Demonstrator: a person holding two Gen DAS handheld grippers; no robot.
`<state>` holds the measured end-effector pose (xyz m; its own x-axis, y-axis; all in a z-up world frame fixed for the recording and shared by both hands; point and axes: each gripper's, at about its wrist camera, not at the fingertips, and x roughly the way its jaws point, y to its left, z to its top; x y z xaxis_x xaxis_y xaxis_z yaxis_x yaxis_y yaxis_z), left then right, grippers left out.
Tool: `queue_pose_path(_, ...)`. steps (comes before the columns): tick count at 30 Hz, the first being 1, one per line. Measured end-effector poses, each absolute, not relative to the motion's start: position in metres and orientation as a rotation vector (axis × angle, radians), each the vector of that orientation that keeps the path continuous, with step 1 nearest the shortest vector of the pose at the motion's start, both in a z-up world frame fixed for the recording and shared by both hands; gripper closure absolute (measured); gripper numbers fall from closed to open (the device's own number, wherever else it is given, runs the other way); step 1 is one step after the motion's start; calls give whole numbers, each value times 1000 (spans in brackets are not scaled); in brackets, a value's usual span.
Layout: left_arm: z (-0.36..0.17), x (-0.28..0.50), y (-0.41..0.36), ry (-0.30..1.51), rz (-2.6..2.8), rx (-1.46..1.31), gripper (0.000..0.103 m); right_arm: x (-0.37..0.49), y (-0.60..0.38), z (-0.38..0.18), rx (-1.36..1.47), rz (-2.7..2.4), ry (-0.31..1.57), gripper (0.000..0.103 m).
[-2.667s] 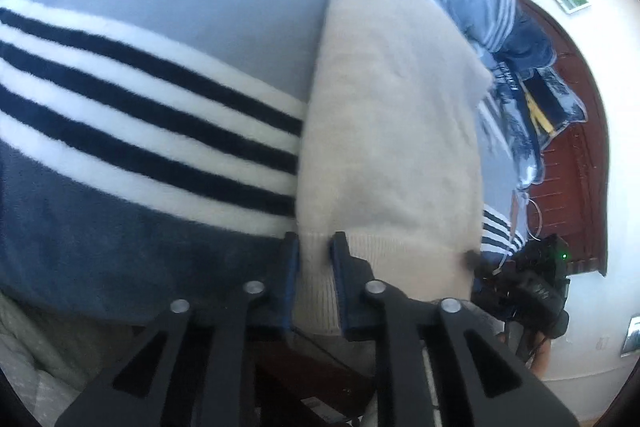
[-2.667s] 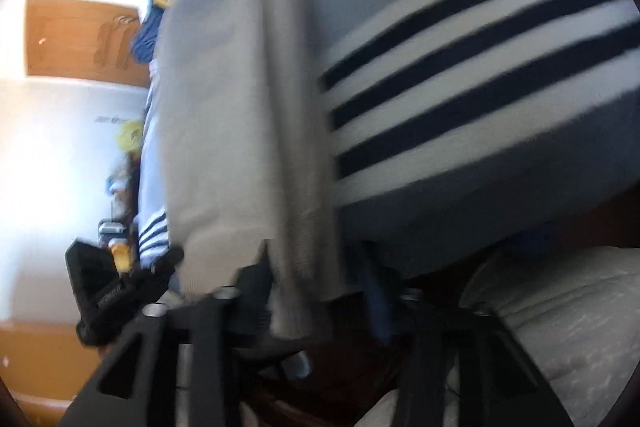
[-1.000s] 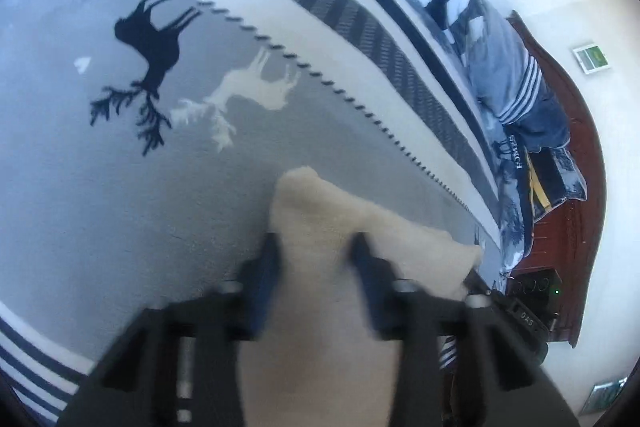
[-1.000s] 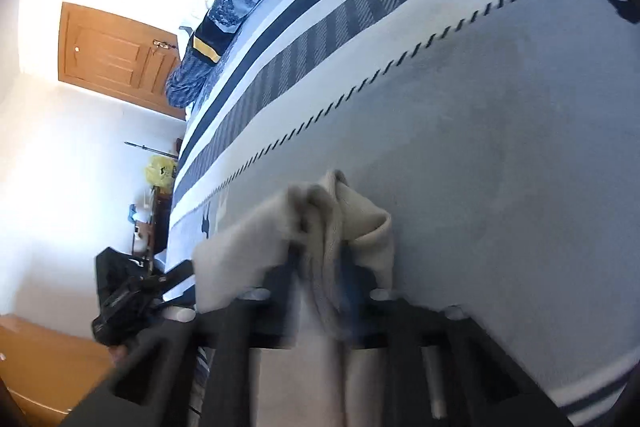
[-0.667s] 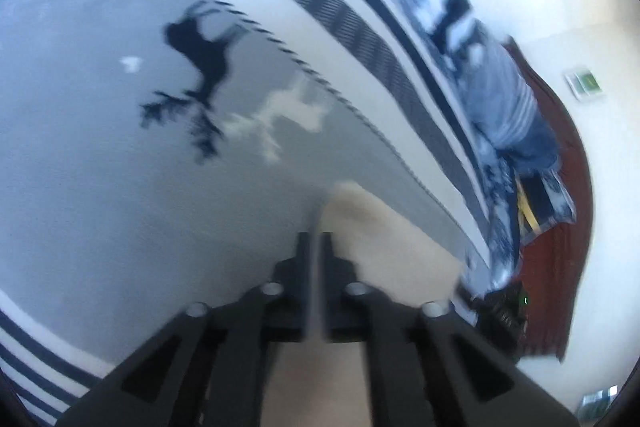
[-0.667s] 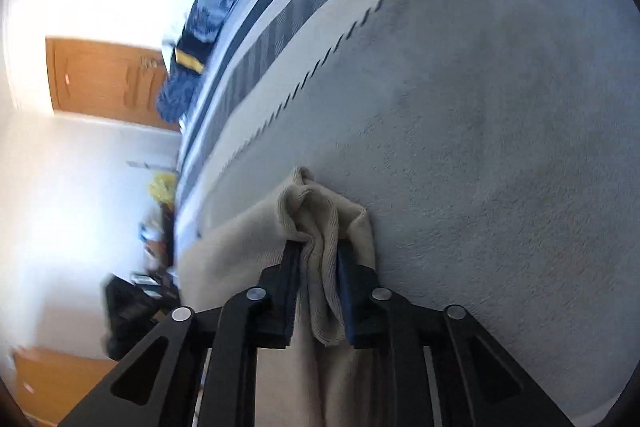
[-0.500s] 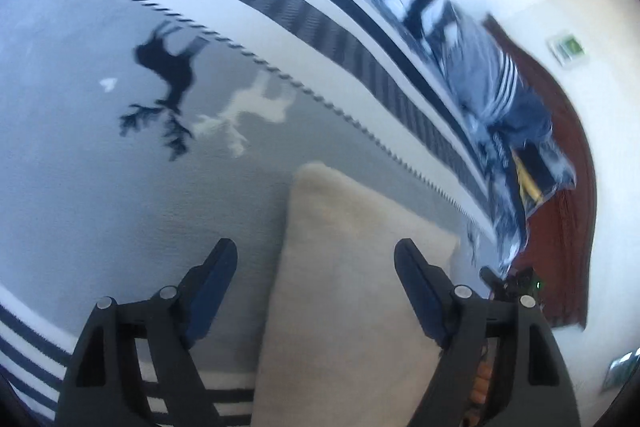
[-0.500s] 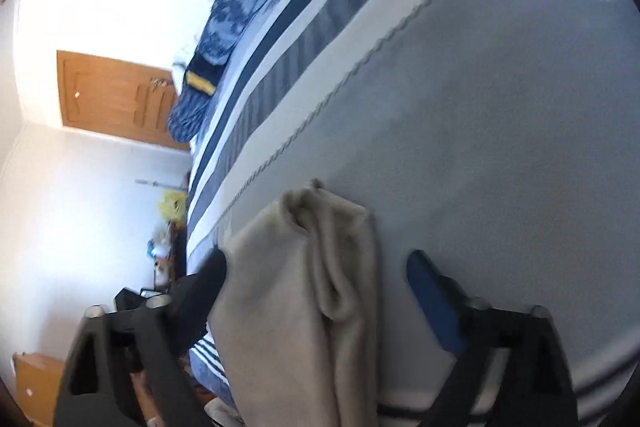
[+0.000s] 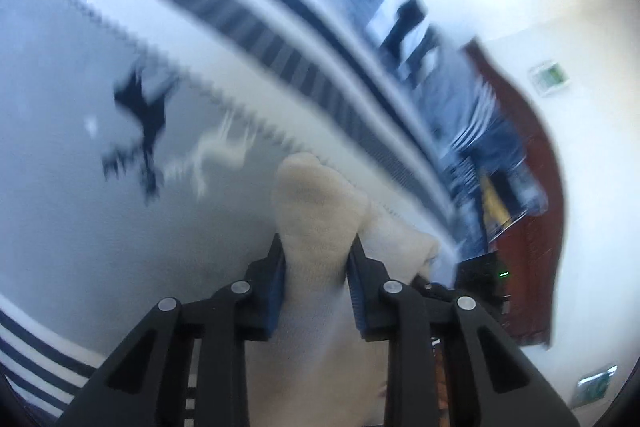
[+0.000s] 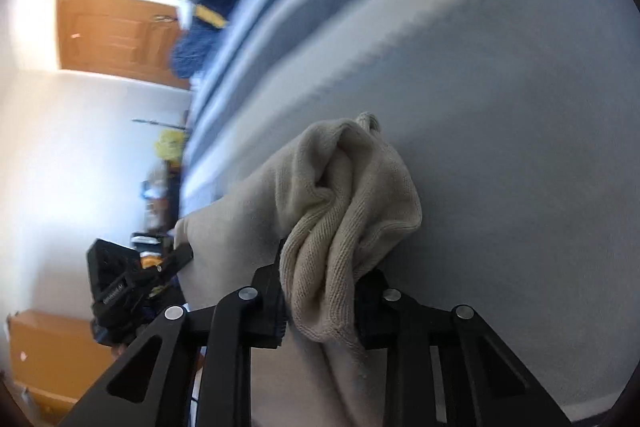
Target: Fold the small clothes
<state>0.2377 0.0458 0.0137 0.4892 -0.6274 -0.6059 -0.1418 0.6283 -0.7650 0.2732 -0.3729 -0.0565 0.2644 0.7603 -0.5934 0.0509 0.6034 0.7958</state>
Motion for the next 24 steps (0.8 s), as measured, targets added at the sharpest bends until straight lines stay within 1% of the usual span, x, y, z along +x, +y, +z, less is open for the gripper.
queue_pose_path(4, 54, 274, 81, 970, -327, -857, 76, 315, -343, -12, 820, 669, 1137, 76)
queue_pose_path(7, 64, 315, 103, 954, -290, -825, 76, 350, -317, 4, 783, 701, 1107, 76)
queue_pose_path(10, 53, 351, 108, 982, -253, -792, 75, 398, -290, -1, 754, 713, 1131, 77)
queue_pose_path(13, 18, 366, 113, 1047, -167, -778, 71, 427, -272, -19, 683, 674, 1178, 74)
queue_pose_path(15, 1, 361, 116, 1116, -8, -683, 71, 441, -259, -41, 575, 601, 1234, 64)
queue_pose_path(17, 4, 332, 114, 1091, -56, -659, 70, 451, -249, -64, 474, 511, 1330, 60)
queue_pose_path(18, 7, 319, 111, 1080, -83, -649, 61, 449, -249, -67, 468, 501, 1346, 59)
queue_pose_path(19, 10, 298, 107, 1077, -100, -621, 49, 440, -252, -64, 491, 520, 1332, 59)
queue_pose_path(20, 11, 277, 104, 1071, -107, -602, 45, 420, -261, -54, 516, 538, 1290, 49)
queue_pose_path(21, 10, 256, 101, 1063, -112, -599, 44, 401, -270, -47, 533, 538, 1264, 29)
queue_pose_path(22, 7, 237, 100, 1068, -118, -602, 44, 380, -279, -43, 549, 535, 1246, 23)
queue_pose_path(24, -6, 203, 93, 1099, -131, -628, 44, 331, -289, -37, 588, 544, 1214, 21)
